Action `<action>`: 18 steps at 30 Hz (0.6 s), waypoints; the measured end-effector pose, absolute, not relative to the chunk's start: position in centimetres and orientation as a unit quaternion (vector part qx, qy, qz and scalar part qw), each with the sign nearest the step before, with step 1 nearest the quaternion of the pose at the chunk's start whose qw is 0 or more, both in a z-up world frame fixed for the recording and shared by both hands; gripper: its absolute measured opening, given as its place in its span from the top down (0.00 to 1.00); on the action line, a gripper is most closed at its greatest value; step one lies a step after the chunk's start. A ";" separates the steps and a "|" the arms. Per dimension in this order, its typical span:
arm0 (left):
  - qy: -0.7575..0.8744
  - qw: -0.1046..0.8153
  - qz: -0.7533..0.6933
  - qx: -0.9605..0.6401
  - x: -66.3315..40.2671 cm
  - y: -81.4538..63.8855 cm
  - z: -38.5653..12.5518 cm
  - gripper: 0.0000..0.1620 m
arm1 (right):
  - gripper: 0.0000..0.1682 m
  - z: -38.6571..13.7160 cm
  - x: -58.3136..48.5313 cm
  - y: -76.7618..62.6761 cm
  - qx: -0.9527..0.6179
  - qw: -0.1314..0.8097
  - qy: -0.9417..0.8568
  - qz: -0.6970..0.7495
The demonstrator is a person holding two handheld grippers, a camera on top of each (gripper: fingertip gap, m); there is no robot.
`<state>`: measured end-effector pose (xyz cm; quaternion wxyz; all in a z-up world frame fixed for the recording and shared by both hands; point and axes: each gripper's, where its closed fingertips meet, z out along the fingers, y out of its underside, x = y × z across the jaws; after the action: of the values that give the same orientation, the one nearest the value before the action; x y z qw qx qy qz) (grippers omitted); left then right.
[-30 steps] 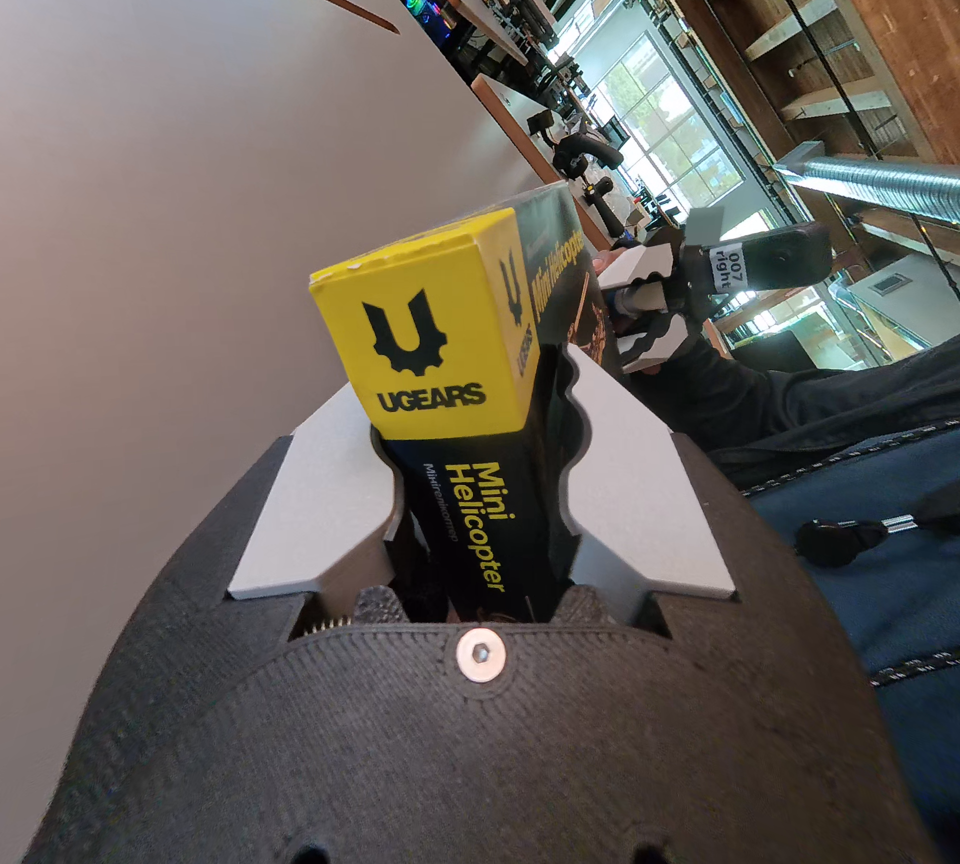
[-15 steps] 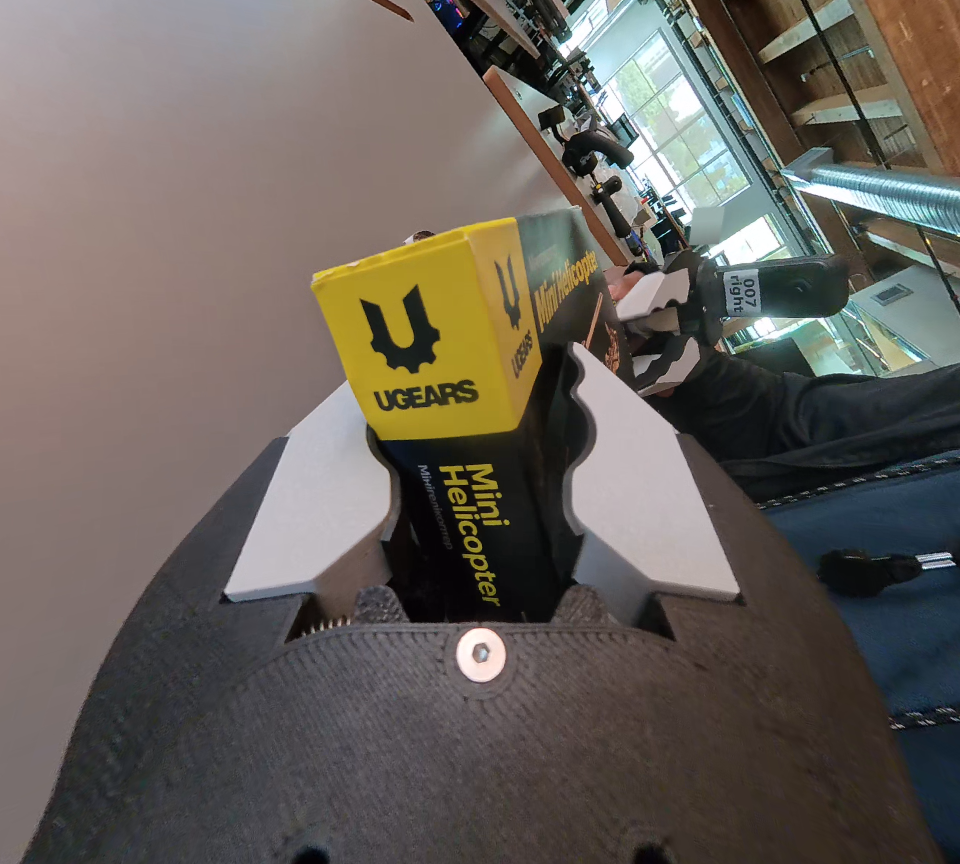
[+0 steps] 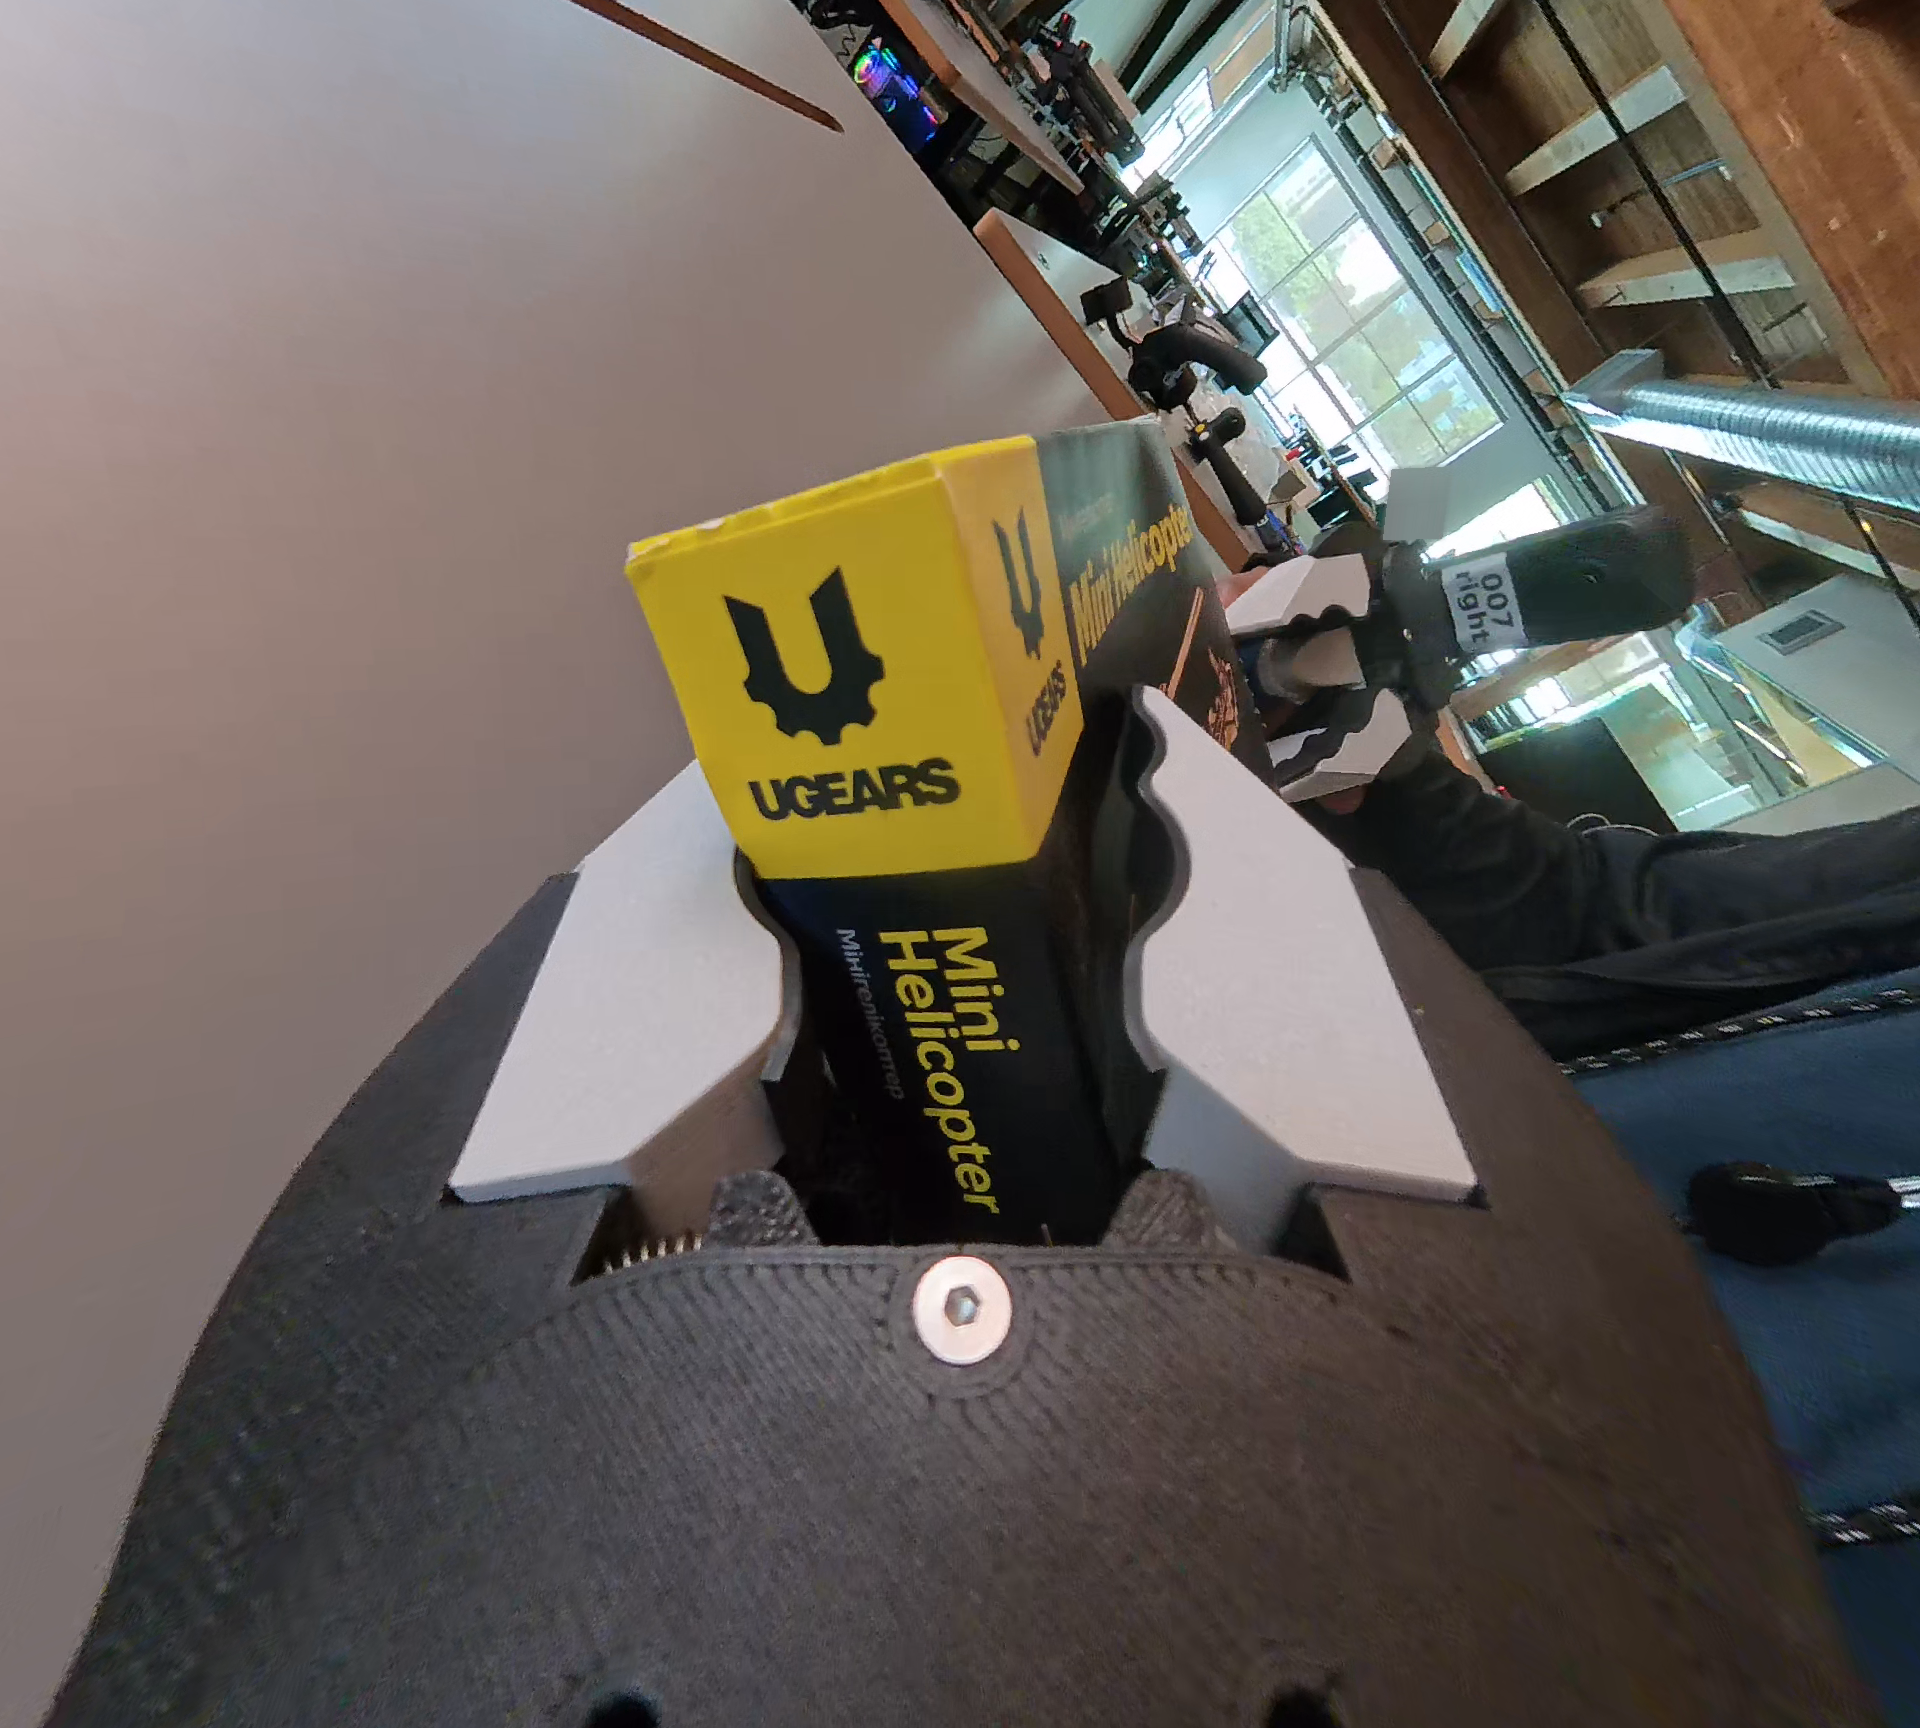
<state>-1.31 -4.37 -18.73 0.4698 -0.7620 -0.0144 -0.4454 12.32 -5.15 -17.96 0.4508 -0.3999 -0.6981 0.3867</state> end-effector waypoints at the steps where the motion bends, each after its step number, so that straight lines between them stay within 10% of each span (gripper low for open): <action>1: -0.014 0.471 -0.443 -0.763 -1.4 -4.4 -18.8 0.63 | 0.70 -18.2 12.3 -5.2 -0.405 0.443 -0.698 0.390; 18: -0.011 0.528 -0.416 -0.740 -2.2 -4.9 -17.4 0.64 | 0.79 -19.6 10.9 -4.5 -0.597 0.343 -0.590 0.421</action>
<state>-2.18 -4.87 -17.43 0.5282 -0.7401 -0.0105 -0.4161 10.89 -4.53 -19.57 0.3433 -0.5968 -0.5904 0.4212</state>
